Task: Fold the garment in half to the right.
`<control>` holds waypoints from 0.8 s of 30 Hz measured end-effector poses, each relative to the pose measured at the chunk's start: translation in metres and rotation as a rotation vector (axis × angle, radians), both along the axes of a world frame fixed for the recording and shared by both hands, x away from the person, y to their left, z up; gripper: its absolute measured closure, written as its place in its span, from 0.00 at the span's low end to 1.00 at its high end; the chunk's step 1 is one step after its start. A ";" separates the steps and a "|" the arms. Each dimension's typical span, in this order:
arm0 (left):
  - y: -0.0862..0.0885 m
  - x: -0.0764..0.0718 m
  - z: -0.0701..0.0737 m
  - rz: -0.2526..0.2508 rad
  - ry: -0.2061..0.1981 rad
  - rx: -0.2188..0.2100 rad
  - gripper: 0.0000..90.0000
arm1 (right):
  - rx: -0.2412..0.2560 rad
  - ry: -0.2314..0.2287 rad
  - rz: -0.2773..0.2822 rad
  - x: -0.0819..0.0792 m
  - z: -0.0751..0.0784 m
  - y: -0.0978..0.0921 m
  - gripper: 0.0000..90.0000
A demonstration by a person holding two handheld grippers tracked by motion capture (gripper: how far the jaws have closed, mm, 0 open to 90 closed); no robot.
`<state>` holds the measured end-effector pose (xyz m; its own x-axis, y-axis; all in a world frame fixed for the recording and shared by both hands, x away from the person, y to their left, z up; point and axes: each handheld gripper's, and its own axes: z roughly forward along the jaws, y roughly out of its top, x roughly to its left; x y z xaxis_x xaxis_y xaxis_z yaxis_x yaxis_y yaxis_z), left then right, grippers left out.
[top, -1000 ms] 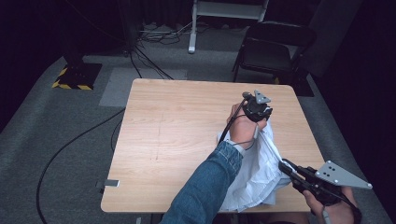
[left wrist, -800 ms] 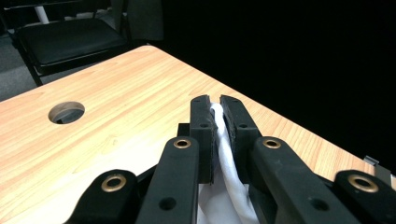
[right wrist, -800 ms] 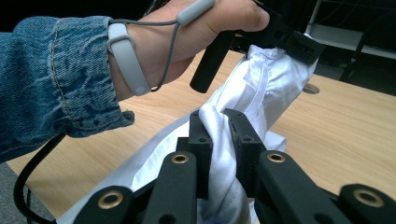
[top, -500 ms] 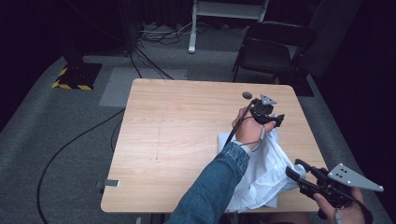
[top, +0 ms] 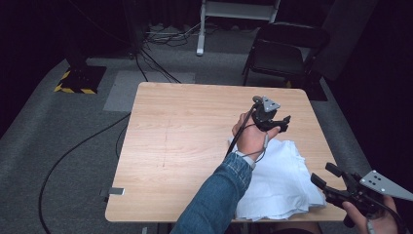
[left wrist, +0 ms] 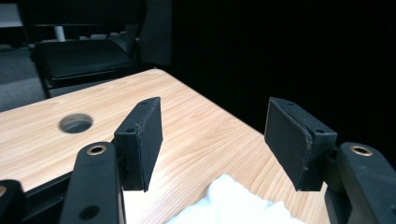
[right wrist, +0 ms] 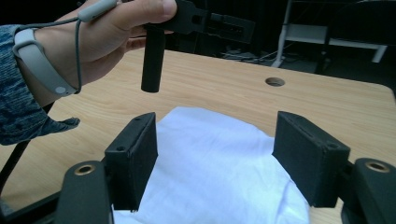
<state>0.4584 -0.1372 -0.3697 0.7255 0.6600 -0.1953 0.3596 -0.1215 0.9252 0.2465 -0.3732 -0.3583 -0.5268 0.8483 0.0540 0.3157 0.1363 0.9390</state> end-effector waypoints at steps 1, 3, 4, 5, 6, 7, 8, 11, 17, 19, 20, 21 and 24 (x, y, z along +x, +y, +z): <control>0.004 -0.001 0.000 0.006 -0.001 0.000 0.41 | -0.002 0.001 0.009 0.001 0.000 0.002 0.34; 0.012 -0.003 0.000 0.016 -0.002 0.002 0.41 | -0.006 0.002 0.020 0.004 -0.002 0.007 0.33; 0.015 -0.004 0.000 0.024 -0.005 0.005 0.41 | -0.010 0.003 0.030 0.005 -0.002 0.008 0.33; 0.019 -0.005 0.000 0.029 -0.007 0.005 0.41 | -0.012 0.004 0.037 0.006 -0.003 0.011 0.33; 0.023 -0.007 0.000 0.033 -0.012 0.005 0.41 | -0.017 0.004 0.044 0.006 -0.003 0.012 0.33; 0.027 -0.009 0.000 0.037 -0.013 0.006 0.41 | -0.022 0.006 0.050 0.007 -0.004 0.014 0.33; 0.030 -0.011 -0.001 0.040 -0.013 0.004 0.41 | -0.028 0.006 0.056 0.008 -0.004 0.015 0.33; 0.039 -0.020 -0.002 0.040 -0.013 0.018 0.41 | -0.043 0.006 0.081 0.011 -0.005 0.017 0.32; 0.053 -0.041 -0.005 0.039 -0.034 0.034 0.40 | -0.063 0.014 0.103 0.017 -0.008 0.015 0.30; 0.057 -0.047 -0.006 0.040 -0.034 0.031 0.40 | -0.062 0.020 0.105 0.019 -0.010 0.014 0.30; 0.059 -0.050 -0.006 0.038 -0.034 0.031 0.40 | -0.064 0.022 0.108 0.020 -0.011 0.014 0.30; 0.061 -0.054 -0.007 0.037 -0.035 0.028 0.40 | -0.065 0.024 0.114 0.020 -0.012 0.014 0.29; 0.064 -0.065 -0.008 0.028 -0.045 0.033 0.40 | -0.086 0.019 0.140 0.021 -0.013 0.013 0.28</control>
